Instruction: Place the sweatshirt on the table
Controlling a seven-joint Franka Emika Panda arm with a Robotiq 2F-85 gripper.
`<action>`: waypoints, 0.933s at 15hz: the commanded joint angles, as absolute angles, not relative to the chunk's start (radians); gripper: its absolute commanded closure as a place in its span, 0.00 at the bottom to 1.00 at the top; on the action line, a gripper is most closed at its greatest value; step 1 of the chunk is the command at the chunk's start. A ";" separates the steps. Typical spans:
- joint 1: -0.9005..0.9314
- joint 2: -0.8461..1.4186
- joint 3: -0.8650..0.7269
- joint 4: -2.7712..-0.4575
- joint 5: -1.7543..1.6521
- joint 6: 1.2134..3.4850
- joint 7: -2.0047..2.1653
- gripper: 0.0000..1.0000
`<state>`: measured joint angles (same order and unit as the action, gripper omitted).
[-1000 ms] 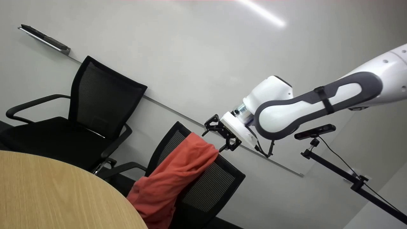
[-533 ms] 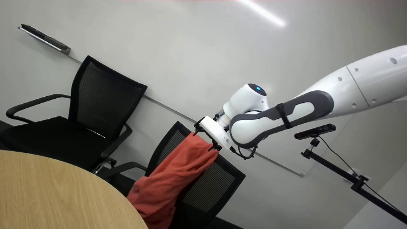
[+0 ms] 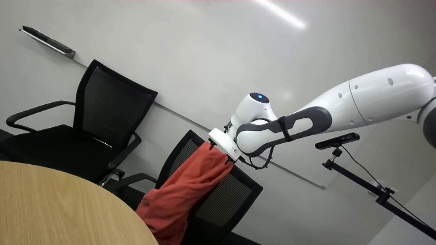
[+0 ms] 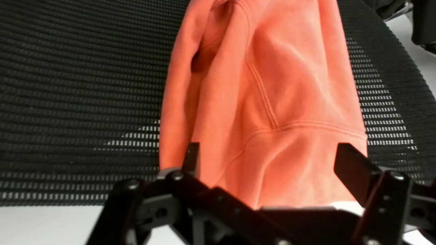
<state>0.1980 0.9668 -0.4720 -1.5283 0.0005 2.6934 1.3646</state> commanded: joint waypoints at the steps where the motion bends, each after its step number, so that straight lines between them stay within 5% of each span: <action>1: 0.172 1.023 -0.474 -1.428 -0.030 2.608 1.416 0.00; 10: 0.116 1.146 -0.466 -1.291 -0.044 2.602 1.471 0.00; 11: 0.112 1.159 -0.468 -1.277 -0.044 2.603 1.479 0.25; 14: 0.098 1.183 -0.464 -1.244 -0.043 2.603 1.474 0.42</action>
<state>0.1200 1.1481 -0.4716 -1.3174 -0.0268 2.6426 1.4420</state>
